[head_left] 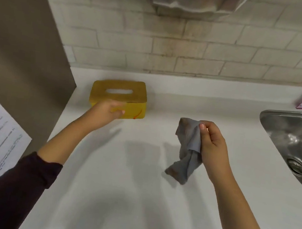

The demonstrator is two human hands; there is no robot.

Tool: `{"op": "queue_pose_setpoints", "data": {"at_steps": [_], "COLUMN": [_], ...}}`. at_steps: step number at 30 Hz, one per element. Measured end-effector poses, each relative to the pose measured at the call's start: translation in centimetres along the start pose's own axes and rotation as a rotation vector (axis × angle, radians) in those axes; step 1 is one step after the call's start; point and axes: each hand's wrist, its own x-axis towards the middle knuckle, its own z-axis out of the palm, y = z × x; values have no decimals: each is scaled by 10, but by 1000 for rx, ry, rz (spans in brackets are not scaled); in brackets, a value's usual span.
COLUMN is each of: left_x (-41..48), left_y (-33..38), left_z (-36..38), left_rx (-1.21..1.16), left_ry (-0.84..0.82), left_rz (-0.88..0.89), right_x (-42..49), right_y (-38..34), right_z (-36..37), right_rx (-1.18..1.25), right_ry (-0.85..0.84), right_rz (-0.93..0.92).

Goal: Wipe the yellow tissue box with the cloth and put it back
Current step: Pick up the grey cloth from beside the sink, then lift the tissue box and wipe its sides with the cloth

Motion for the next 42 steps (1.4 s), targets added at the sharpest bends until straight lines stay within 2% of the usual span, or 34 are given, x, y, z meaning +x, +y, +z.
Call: {"op": "queue_pose_setpoints", "data": {"at_steps": [3, 7, 9, 12, 13, 16, 19, 21, 26, 29, 31, 33, 35, 38, 42], "left_x": [41, 85, 102, 126, 132, 143, 152, 160, 172, 168, 159, 143, 120, 82, 31], "left_y": [-12, -27, -34, -43, -46, -57, -58, -57, -54, -51, -48, -41, -31, -15, 6], "left_z": [-11, -15, -17, -26, -28, -32, -34, -37, -41, -38, -41, -41, -35, -15, 23], "left_rx": [192, 296, 405, 637, 689, 783, 861, 894, 915, 880, 724, 499, 365, 145, -118], "left_ry": [-3, -56, -104, -173, -193, -272, -354, -370, -474, -428, -409, -473, -557, -616, -760], "left_rz": [65, 57, 56, -3, -14, -63, -97, -94, -59, -20, -56, -85, -49, -52, -141], "right_x": [8, 14, 11, 2, -1, -6, -12, -18, -21, -21, -16, -10, -7, -13, -33], "right_y": [11, 43, 62, 91, 96, 103, 122, 136, 151, 144, 128, 111, 98, 82, 54], "right_z": [13, 16, 11, 7, 6, 11, 24, 34, 37, 35, 31, 22, 10, -10, -30], "right_rx": [-18, -264, -484, -969, -1006, -836, -948, -1000, -850, -636, -450, -324, -234, -104, 143], "right_ry": [-17, -32, -92, -300, -328, -321, -450, -465, -297, -154, 53, 224, 320, 383, 358], "right_rz": [69, 112, 95, 80, 69, 49, 154, 160, -18, 128, 237, 215, 229, 246, 179]}}
